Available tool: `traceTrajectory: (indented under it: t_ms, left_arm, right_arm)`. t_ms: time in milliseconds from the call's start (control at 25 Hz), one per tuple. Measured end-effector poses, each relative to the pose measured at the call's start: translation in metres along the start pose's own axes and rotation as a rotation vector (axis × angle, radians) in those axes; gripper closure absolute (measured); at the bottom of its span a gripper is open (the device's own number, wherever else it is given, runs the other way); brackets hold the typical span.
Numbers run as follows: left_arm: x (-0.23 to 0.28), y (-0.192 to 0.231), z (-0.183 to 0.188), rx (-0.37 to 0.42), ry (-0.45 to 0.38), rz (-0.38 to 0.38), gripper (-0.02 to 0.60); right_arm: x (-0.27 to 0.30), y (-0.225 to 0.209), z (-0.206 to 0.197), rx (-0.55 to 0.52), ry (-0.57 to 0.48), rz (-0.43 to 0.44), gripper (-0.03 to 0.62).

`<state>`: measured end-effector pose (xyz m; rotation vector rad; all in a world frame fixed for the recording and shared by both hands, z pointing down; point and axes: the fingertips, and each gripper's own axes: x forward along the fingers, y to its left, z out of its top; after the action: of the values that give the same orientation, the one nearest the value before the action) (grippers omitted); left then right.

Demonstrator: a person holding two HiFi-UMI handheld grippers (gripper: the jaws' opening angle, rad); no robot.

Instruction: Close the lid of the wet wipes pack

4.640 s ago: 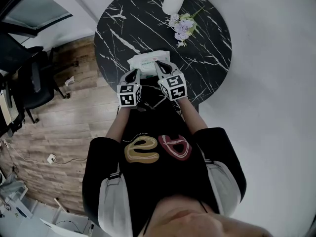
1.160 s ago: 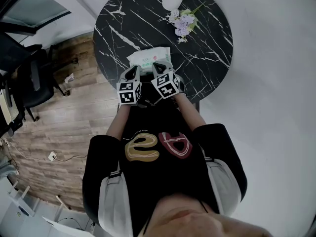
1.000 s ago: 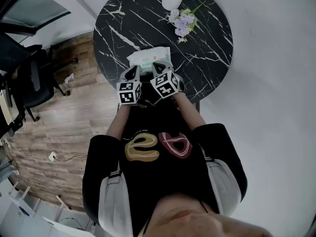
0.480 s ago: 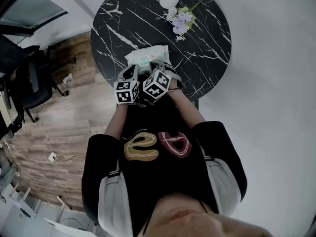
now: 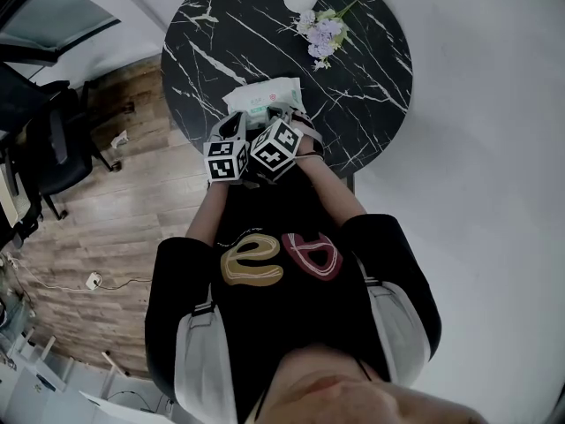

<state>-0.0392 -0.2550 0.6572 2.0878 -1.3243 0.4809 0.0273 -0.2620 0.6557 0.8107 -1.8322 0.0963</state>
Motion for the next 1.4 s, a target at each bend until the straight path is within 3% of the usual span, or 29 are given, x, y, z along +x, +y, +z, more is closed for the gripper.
traceTrajectory:
  t_ms: [280, 880, 1400]
  left_arm:
    - [-0.002, -0.001, 0.0, 0.032, 0.013, -0.003, 0.557]
    - [-0.011, -0.009, 0.007, 0.033, -0.01, -0.021, 0.557]
    - [-0.053, -0.035, 0.054, 0.049, -0.177, -0.072, 0.557]
  right_arm:
    - [-0.009, 0.005, 0.006, 0.096, -0.054, 0.045, 0.583]
    - [-0.008, 0.012, 0.01, 0.157, -0.07, 0.101, 0.583]
    - [-0.064, -0.001, 0.0, 0.492, -0.319, 0.042, 0.58]
